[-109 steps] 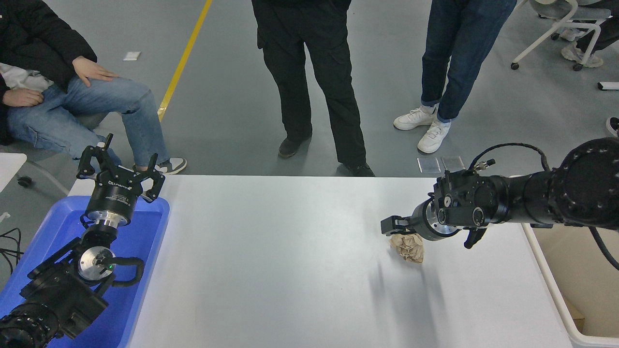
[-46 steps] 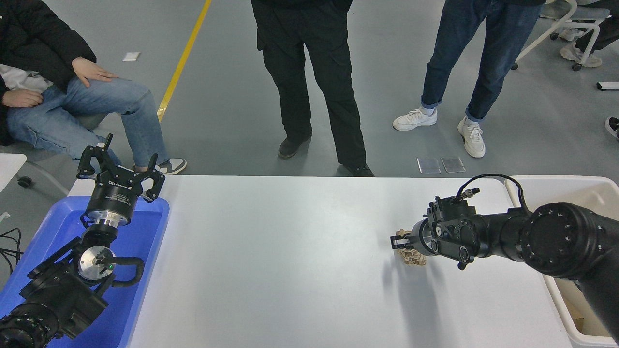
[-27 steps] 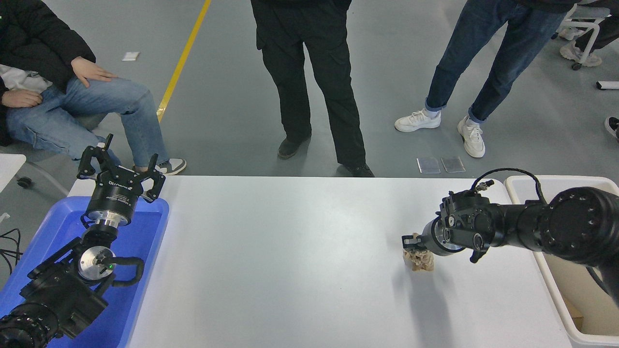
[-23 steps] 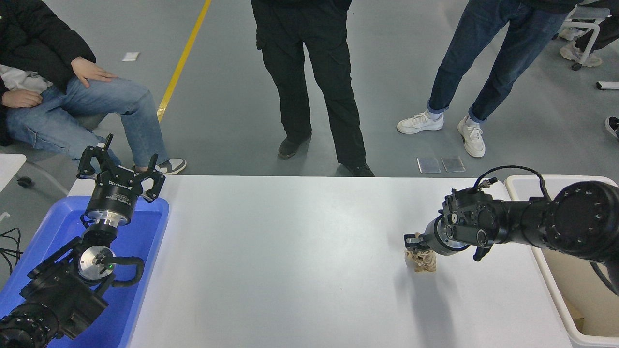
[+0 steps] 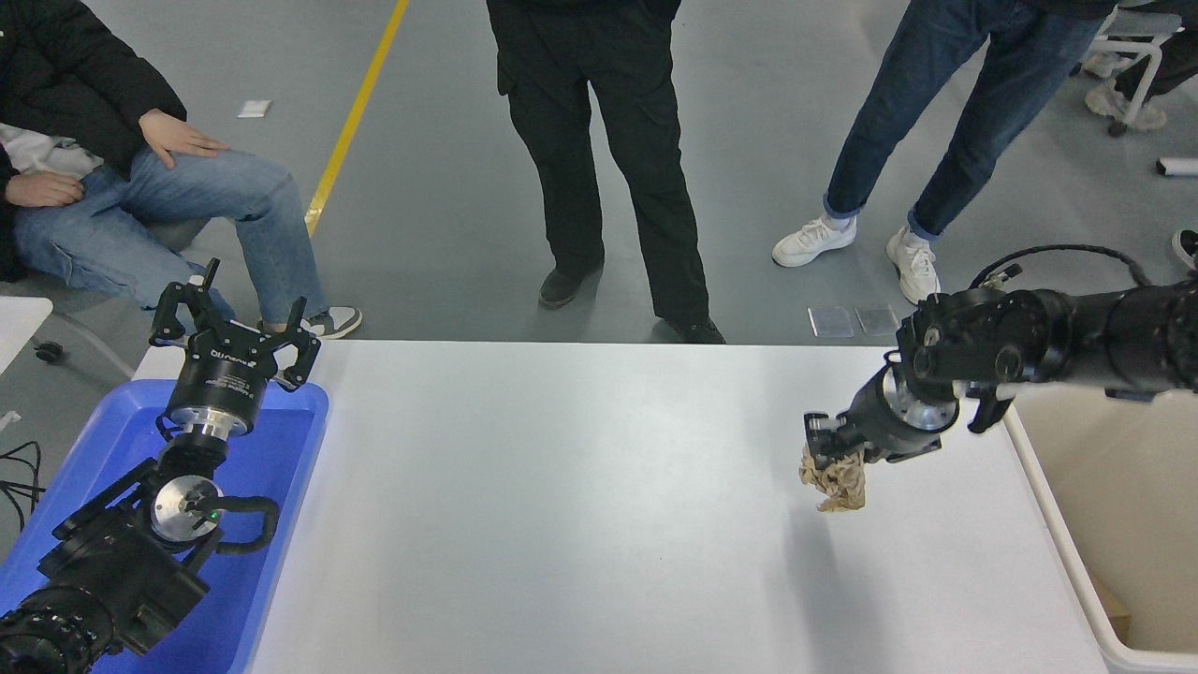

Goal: Pick up paper ball place in dustbin

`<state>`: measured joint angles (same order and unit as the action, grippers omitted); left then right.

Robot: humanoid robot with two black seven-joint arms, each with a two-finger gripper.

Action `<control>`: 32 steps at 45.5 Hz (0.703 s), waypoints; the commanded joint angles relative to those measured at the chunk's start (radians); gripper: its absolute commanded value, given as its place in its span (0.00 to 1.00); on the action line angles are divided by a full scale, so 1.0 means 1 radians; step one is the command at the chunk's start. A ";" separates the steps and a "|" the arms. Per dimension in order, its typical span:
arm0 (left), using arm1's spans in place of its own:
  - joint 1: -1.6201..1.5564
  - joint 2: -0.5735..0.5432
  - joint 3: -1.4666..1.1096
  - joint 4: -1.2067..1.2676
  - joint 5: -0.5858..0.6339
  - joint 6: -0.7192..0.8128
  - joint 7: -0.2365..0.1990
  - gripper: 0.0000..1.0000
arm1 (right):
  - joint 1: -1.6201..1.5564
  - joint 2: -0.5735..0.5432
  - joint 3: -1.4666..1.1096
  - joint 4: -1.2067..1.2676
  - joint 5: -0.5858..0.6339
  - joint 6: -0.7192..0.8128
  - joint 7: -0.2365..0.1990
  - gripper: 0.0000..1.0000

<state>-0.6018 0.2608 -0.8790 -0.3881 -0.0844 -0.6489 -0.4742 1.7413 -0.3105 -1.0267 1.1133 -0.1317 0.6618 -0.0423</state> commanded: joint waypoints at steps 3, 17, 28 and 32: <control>0.000 0.000 0.000 0.000 0.000 0.000 0.000 0.98 | 0.305 -0.121 -0.036 0.103 0.052 0.124 0.001 0.00; 0.000 0.000 0.000 0.000 0.000 0.000 -0.001 0.98 | 0.555 -0.177 -0.148 0.106 0.141 0.124 0.001 0.00; 0.000 0.000 0.000 0.000 0.000 0.000 -0.001 0.98 | 0.624 -0.176 -0.174 0.138 0.142 0.124 -0.001 0.00; 0.000 0.000 0.000 0.000 0.000 0.000 0.000 0.98 | 0.620 -0.174 -0.176 0.138 0.142 0.124 -0.001 0.00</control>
<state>-0.6013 0.2608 -0.8790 -0.3879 -0.0844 -0.6486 -0.4755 2.3020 -0.4766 -1.1776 1.2357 -0.0025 0.7815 -0.0425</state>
